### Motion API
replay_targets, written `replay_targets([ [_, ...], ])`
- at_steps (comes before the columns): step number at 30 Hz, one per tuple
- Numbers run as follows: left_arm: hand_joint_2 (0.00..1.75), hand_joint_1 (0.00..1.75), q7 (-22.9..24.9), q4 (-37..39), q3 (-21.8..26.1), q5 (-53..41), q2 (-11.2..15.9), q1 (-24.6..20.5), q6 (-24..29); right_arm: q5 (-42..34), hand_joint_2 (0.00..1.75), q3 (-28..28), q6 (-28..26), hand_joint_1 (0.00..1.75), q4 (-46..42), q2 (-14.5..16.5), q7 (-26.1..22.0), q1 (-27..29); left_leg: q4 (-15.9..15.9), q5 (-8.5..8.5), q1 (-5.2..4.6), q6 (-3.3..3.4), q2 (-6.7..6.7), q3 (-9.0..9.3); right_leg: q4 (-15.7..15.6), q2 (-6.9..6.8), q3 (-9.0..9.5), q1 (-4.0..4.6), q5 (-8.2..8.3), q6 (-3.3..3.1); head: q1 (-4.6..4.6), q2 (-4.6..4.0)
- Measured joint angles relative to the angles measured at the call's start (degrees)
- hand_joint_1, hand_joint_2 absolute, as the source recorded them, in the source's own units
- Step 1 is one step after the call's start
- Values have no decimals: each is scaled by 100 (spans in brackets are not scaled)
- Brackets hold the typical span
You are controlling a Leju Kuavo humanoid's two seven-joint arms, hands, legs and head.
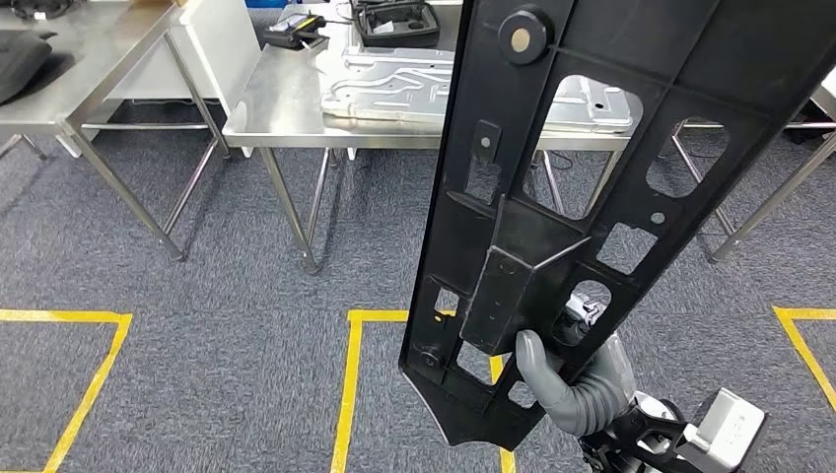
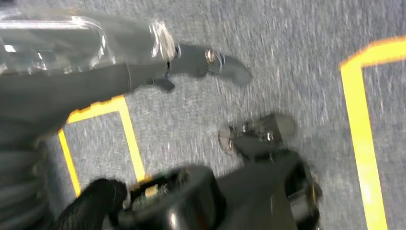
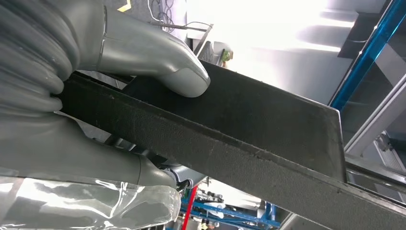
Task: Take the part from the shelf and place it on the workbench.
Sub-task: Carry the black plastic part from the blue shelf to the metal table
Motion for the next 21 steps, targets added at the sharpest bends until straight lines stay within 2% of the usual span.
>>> replay_targets([
  [2,175,0,7,0,-2,-1,-1,5,0,3,175,-1,-1,175,0,-2,4,-3,-15,31,7,54,10,-13,-4,-3,-14,-11,4,74,1,-1],
  [4,175,0,9,0,-4,-1,-1,7,0,9,175,-1,-1,175,0,-4,4,-6,-69,86,34,104,18,14,197,-25,-103,-6,-143,125,8,-1],
  [5,175,0,9,0,-4,-1,-2,7,0,11,175,-1,-1,175,0,-5,6,-7,-89,109,42,127,28,25,475,-38,-227,-9,-313,139,12,-1],
  [7,175,0,9,0,-5,0,-9,8,0,14,175,-1,-2,175,1,-7,9,-9,-88,117,19,154,48,13,1236,-48,-574,-16,-691,158,15,-1],
  [8,175,0,10,0,-6,0,-11,10,0,14,175,0,-3,175,2,-7,10,-8,-86,118,10,163,59,8,1521,-49,-706,-18,-784,161,16,-1],
  [9,175,0,10,0,-7,0,-13,13,0,14,175,0,-3,175,3,-7,11,-8,-84,117,2,164,68,5,1610,-51,-744,-17,-766,162,15,0],
  [10,175,0,11,0,-7,0,-13,16,0,15,175,0,-3,175,4,-7,12,-7,-83,115,-2,164,73,7,1465,-56,-666,-17,-642,157,16,-1],
  [12,175,0,11,0,-7,0,-14,17,0,15,175,0,-3,175,4,-7,14,-10,-80,109,-9,154,77,21,666,-99,-251,-8,-268,127,16,-2],
  [13,175,0,11,0,-7,0,-16,16,0,15,175,0,-3,175,4,-7,15,-13,-76,99,-21,139,77,24,288,-126,-58,10,-141,101,16,-2],
  [14,175,0,11,0,-7,1,-17,15,0,15,175,0,-3,175,3,-7,16,-17,-71,90,-31,118,78,22,41,-147,63,27,-78,75,15,-2],
  [16,175,0,11,0,-7,2,-19,15,0,15,175,0,-3,175,2,-7,18,-19,-67,74,-39,67,88,12,-71,-141,103,56,-76,28,12,-1],
  [18,175,0,11,0,-7,2,-16,10,0,16,175,0,-3,175,0,-7,19,-18,-33,44,-30,9,95,0,-87,-120,108,38,-63,-21,11,-1],
  [19,175,0,11,0,-7,2,-14,6,0,16,175,0,-3,175,0,-7,18,-19,79,-20,-23,-24,91,-50,-98,-118,120,23,-57,-48,5,0],
  [20,175,0,11,0,-7,2,-11,2,0,17,175,0,-3,175,-1,-7,18,-21,323,-146,-12,-60,84,-168,-108,-118,134,6,-51,-70,1,0],
  [21,175,0,11,0,-7,3,-10,1,0,16,175,0,-3,175,-1,-7,18,-21,702,-320,10,-94,75,-360,-110,-118,144,-2,-54,-84,-3,0],
])
